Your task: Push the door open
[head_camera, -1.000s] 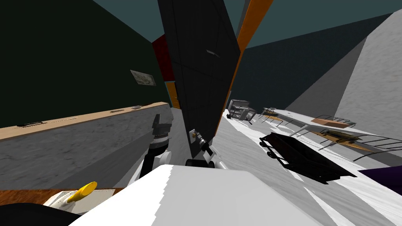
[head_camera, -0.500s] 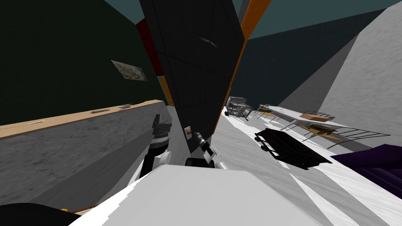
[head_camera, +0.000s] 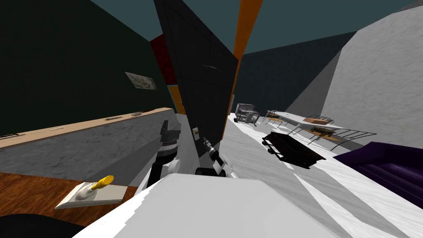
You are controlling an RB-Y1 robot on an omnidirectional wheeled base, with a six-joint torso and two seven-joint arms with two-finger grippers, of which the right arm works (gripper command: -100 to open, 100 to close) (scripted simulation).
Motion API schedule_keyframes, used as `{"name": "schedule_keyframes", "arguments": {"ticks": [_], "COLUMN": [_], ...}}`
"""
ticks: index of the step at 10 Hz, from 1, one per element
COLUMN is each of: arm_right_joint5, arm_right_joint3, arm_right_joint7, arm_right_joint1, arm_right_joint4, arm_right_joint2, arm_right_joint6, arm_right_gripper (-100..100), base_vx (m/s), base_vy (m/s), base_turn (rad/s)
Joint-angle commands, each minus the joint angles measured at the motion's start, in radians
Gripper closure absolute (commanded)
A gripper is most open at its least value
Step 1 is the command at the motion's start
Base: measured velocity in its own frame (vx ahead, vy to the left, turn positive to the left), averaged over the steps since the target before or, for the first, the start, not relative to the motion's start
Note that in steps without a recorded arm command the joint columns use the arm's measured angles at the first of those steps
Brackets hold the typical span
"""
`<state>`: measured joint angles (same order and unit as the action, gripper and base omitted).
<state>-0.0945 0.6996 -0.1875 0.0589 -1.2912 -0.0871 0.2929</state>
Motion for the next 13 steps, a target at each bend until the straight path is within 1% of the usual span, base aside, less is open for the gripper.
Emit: {"name": "schedule_keyframes", "arguments": {"ticks": [1,3,6,9,10,11,13], "arm_right_joint5": [0.0,-0.001,-0.001,-0.002,-0.002,-0.002,-0.002], "arm_right_joint3": [-0.006,-0.01,-0.02,-0.031,-0.029,-0.029,-0.029], "arm_right_joint7": [0.003,0.006,0.012,0.018,0.016,0.016,0.016], "arm_right_joint1": [0.004,0.006,0.012,0.019,0.018,0.018,0.018], "arm_right_joint4": [0.008,0.013,0.028,0.043,0.042,0.042,0.042], "arm_right_joint2": [0.002,0.004,0.013,0.029,0.025,0.025,0.025], "arm_right_joint6": [0.004,0.007,0.014,0.021,0.021,0.021,0.021], "arm_right_gripper": [-100,-100,-100,-100,-100,100,100], "base_vx": [0.053,0.146,0.138,0.141,0.064,-0.01,-0.02], "base_vy": [0.068,0.126,0.166,0.167,0.07,-0.007,-0.024], "base_turn": [0.036,0.015,0.025,0.025,-0.005,-0.001,0.01]}}
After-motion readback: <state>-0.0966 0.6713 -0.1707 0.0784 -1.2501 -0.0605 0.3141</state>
